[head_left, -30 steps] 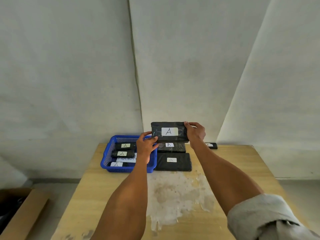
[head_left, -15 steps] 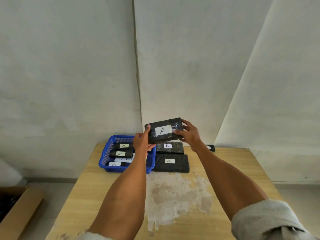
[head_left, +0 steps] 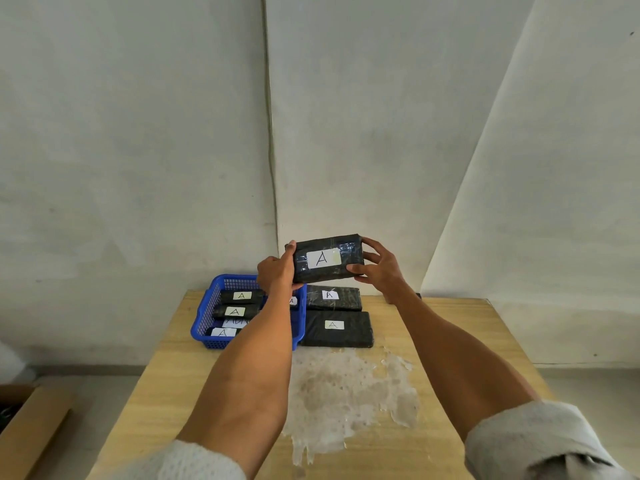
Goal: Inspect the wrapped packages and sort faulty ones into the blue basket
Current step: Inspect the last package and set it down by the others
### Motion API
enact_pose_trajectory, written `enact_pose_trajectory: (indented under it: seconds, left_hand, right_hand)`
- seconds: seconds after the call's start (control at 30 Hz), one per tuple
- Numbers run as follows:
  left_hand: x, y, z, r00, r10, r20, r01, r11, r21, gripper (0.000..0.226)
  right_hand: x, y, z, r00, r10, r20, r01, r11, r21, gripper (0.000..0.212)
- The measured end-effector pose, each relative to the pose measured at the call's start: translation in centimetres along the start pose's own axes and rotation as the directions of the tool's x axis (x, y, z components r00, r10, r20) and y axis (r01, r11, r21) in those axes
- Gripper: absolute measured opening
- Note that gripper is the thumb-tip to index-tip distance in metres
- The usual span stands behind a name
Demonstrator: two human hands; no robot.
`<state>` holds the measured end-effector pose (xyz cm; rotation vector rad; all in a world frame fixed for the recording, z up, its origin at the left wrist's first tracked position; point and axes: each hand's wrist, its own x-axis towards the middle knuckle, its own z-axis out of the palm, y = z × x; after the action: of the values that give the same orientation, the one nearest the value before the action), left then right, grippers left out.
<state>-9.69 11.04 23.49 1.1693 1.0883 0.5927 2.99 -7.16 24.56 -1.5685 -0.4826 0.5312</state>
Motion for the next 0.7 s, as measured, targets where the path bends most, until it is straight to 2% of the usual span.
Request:
enact_pose_trajectory:
  seconds: [0.1, 0.2, 0.27, 0.37, 0.4, 0.5, 0.7]
  left_hand:
    - [-0.1, 0.2, 0.3, 0.999, -0.004, 0.035, 0.005, 1.0, -0.028, 0.058]
    - [-0.4, 0.0, 0.5, 0.992, -0.015, 0.125, 0.03, 0.992, -0.12, 0.048]
    - [-0.5, -0.4, 0.5, 0.981, -0.014, 0.195, 0.056, 0.976, -0.212, 0.034]
    - [-0.9, -1.2, 0.4, 0.968, 0.007, 0.25, 0.081, 0.938, -0.338, 0.02]
    - [-1.2, -1.4, 0.4, 0.966, 0.023, 0.258, 0.077, 0.926, -0.37, 0.02]
    - [-1.9, -2.1, 0.5, 0.96, 0.093, 0.264, 0.026, 0.909, -0.416, 0.021]
    - [-2.3, -2.3, 0.1, 0.951, 0.175, 0.254, -0.045, 0.893, -0.449, 0.018]
  right_hand:
    - [-0.2, 0.2, 0.1, 0.998, -0.019, -0.052, 0.014, 0.996, -0.093, 0.078]
    - [0.0, 0.8, 0.2, 0.994, -0.038, -0.104, 0.025, 0.992, -0.125, 0.066]
    - [0.4, 0.7, 0.2, 0.993, -0.002, -0.117, -0.003, 0.999, -0.041, 0.057]
    - [0.4, -0.4, 0.2, 0.983, 0.075, -0.17, -0.044, 0.983, 0.181, 0.023]
    - [0.5, -0.7, 0.3, 0.975, 0.085, -0.206, -0.039, 0.975, 0.218, 0.02]
    - [1.1, -1.2, 0.5, 0.949, 0.108, -0.296, -0.06, 0.984, 0.167, 0.035]
    - [1.5, -1.2, 0.7, 0.945, 0.109, -0.309, -0.054, 0.982, 0.181, 0.037]
